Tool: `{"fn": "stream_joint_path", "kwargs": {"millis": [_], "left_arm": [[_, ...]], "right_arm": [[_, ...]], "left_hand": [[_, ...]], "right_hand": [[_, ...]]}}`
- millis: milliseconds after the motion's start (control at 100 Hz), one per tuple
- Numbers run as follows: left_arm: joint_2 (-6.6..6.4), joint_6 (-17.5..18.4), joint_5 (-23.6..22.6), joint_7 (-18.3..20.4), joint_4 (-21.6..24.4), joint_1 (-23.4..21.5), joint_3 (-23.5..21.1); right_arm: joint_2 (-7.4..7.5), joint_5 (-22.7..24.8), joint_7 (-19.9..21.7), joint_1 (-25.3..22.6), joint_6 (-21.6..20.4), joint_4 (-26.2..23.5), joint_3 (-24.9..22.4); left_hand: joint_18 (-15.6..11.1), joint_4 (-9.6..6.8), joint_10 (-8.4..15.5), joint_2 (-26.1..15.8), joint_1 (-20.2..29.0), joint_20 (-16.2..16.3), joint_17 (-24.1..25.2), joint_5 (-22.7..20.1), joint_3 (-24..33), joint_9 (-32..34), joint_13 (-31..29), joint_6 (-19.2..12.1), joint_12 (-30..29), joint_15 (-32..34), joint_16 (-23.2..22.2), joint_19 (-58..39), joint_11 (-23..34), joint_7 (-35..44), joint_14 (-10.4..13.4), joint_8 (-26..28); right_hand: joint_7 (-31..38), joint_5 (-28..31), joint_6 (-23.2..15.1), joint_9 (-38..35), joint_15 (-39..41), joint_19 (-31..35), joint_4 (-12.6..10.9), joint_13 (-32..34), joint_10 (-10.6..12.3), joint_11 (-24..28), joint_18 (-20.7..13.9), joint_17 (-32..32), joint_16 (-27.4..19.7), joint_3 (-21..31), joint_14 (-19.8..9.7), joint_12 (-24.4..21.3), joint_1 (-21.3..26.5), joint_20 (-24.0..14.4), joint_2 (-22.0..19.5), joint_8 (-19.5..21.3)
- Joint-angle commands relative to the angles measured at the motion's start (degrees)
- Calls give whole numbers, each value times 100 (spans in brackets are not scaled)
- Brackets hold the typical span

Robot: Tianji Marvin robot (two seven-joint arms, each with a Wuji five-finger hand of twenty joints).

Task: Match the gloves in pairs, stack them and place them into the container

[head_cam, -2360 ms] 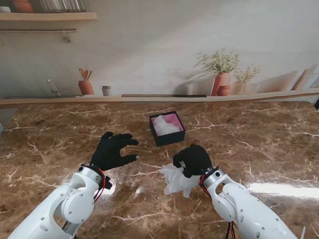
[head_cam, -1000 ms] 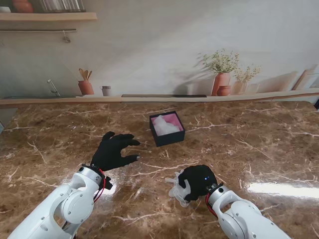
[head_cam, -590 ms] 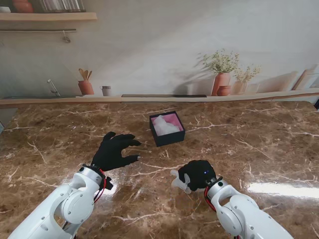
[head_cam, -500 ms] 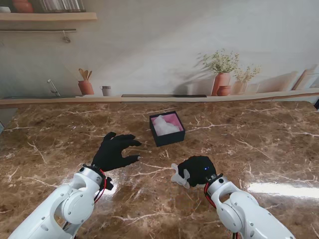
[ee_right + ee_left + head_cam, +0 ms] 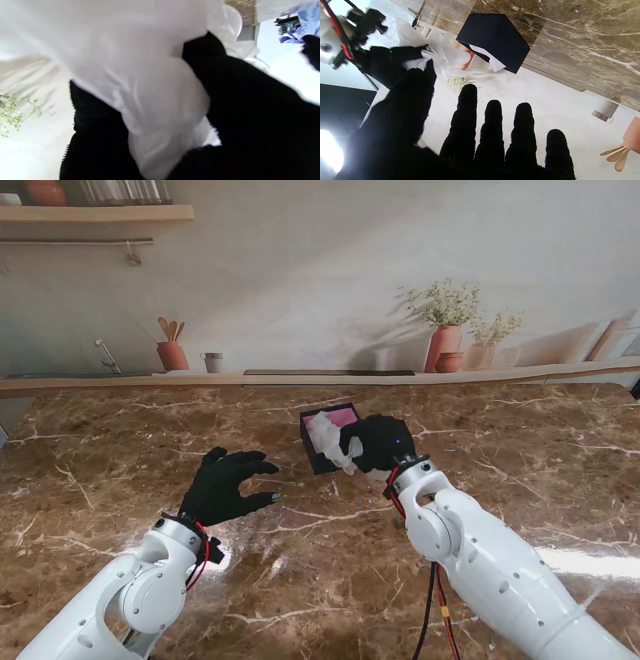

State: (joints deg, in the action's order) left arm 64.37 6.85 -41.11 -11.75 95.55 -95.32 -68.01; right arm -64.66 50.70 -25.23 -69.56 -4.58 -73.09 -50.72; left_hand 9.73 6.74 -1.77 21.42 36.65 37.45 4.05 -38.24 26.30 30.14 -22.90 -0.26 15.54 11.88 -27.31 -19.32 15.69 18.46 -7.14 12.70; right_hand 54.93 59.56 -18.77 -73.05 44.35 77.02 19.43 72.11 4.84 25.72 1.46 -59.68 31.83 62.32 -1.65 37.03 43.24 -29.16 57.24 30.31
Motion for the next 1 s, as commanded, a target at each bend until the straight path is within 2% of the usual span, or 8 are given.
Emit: {"fn": "stream_joint_path", "kwargs": {"millis": [0, 180, 350, 470, 680, 740, 910, 990], "left_arm": [[0, -44, -6, -17, 29, -58, -14], [-3, -104, 10, 32, 81, -99, -48], [2, -126, 44, 33, 99, -117, -61], [7, -139, 87, 41, 90, -117, -84], [-11, -164, 71, 137, 139, -132, -154], [-12, -173, 60, 140, 150, -138, -177], [-14, -201, 53, 152, 142, -142, -224], [-17, -213, 52, 169, 153, -153, -236]], "right_arm": [[-148, -39, 35, 288, 91, 120, 21], [-290, -302, 61, 1072, 236, 800, 534], [-551, -771, -44, 1734, 206, 1619, 1051], [-850, -1174, -293, 2165, 125, 2383, 1473], [-1407, -1611, -408, 2942, -77, 3883, 2454], [-1551, -1696, -346, 3108, -114, 4204, 2710], [-2072, -1944, -252, 3497, -425, 5212, 3390], [-2211, -1961, -120, 3617, -507, 5450, 3668]], "left_hand": [[15, -144, 107, -191, 74, 83, 98, 46, -196, -74, 304, -72, -107, -207, 83, 226, -144, -74, 250, 22], [13, -151, 101, -222, 57, 87, 100, 57, -247, -80, 317, -56, -106, -207, 82, 226, -146, -88, 241, 16], [18, -157, 90, -271, 30, 95, 95, 59, -299, -78, 316, -43, -103, -203, 78, 222, -146, -95, 235, 12], [20, -164, 75, -317, 14, 103, 98, 57, -360, -77, 318, -24, -102, -198, 73, 214, -149, -105, 230, 6], [20, -181, 58, -339, 37, 94, 106, 85, -461, -90, 339, -16, -102, -206, 75, 233, -159, -136, 232, -8], [14, -185, 69, -347, 47, 91, 106, 91, -486, -93, 340, -15, -102, -207, 76, 241, -161, -142, 238, -11], [10, -193, 77, -358, 63, 88, 112, 95, -538, -106, 348, -18, -105, -214, 80, 261, -172, -147, 239, -14], [13, -197, 70, -364, 75, 88, 112, 95, -562, -106, 351, -14, -106, -216, 82, 272, -173, -148, 244, -15]], "right_hand": [[181, -148, 48, -253, 136, 267, -332, 248, 7, 25, -308, -192, 81, 241, 80, -111, 92, 78, -131, -242], [196, -126, 33, -283, 176, 309, -332, 260, 3, 33, -340, -210, 101, 242, 50, -133, 63, 69, -147, -279], [203, -128, 23, -272, 166, 308, -332, 254, 13, 33, -356, -203, 83, 242, 42, -147, 45, 75, -181, -294], [208, -130, 23, -264, 151, 295, -337, 253, 20, 37, -362, -197, 70, 233, 37, -147, 40, 84, -224, -301], [227, -82, 45, -297, 208, 358, -353, 268, -4, 73, -325, -219, 103, 265, 74, -144, 78, 62, -190, -332], [225, -62, 43, -302, 218, 368, -350, 267, 7, 77, -323, -220, 105, 276, 72, -146, 67, 58, -176, -359], [234, -55, 49, -296, 201, 354, -344, 249, 1, 79, -303, -202, 79, 344, 90, -159, 40, 62, -182, -435], [238, -56, 48, -296, 189, 344, -337, 247, 13, 79, -290, -199, 73, 371, 78, -162, 7, 64, -184, -459]]}}
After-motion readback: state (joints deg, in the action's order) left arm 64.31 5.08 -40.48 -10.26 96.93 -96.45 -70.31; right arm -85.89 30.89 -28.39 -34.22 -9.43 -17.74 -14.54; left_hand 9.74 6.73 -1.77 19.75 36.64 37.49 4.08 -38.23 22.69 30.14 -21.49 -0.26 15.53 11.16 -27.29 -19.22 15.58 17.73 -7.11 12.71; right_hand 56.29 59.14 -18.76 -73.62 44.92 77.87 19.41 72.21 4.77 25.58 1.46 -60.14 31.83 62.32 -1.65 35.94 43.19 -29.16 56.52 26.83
